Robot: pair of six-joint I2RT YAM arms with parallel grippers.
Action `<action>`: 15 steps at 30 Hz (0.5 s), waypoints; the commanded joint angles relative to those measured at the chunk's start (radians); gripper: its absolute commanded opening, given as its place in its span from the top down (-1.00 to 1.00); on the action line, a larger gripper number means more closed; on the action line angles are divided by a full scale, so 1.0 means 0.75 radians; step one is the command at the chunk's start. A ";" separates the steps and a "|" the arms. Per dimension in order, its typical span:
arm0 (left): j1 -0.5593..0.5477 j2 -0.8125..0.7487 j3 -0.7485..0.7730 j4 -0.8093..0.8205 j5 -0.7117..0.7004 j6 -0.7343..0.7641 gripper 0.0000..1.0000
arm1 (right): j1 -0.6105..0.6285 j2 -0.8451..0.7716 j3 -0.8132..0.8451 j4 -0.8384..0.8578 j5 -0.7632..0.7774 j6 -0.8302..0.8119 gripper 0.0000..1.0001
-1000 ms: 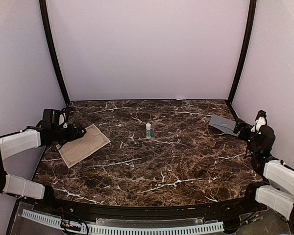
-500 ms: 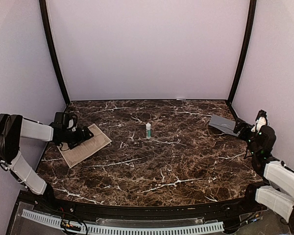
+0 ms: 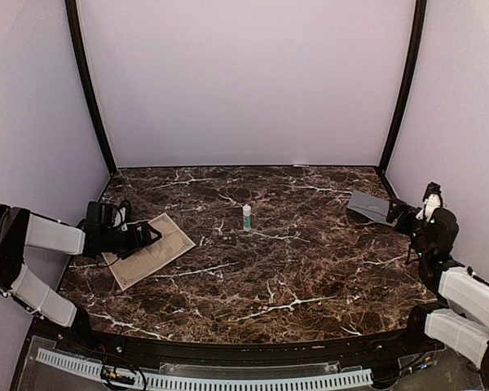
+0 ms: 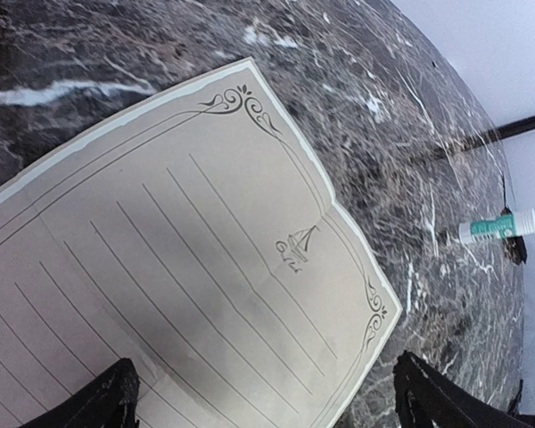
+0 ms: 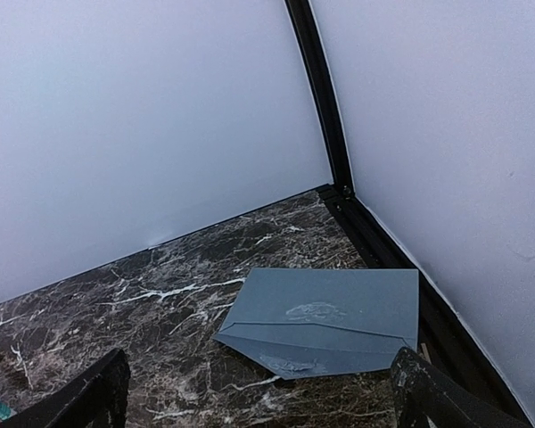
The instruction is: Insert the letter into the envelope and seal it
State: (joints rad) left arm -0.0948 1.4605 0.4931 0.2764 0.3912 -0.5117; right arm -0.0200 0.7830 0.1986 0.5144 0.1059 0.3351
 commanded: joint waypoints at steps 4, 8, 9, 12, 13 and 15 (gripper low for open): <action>-0.212 -0.018 -0.119 -0.197 0.098 -0.057 -0.98 | 0.005 0.032 0.110 -0.063 -0.169 0.021 -0.95; -0.302 -0.003 -0.156 -0.178 0.133 -0.086 -0.98 | 0.076 0.046 0.196 -0.219 -0.217 0.000 -0.94; -0.334 -0.002 -0.159 -0.167 0.152 -0.088 -0.98 | 0.101 0.048 0.224 -0.263 -0.226 -0.007 -0.94; -0.438 -0.008 -0.154 -0.143 0.176 -0.084 -0.98 | 0.185 0.058 0.299 -0.379 -0.271 -0.019 -0.93; -0.501 -0.004 -0.149 -0.127 0.182 -0.086 -0.98 | 0.218 0.063 0.319 -0.413 -0.293 -0.018 -0.93; -0.587 0.019 -0.124 -0.103 0.193 -0.099 -0.98 | 0.261 0.071 0.356 -0.471 -0.350 -0.012 -0.92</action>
State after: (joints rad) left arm -0.4229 1.4223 0.4294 0.3187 0.4915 -0.5468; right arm 0.1177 0.8272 0.3977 0.2729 -0.0654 0.3305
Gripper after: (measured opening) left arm 0.988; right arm 0.964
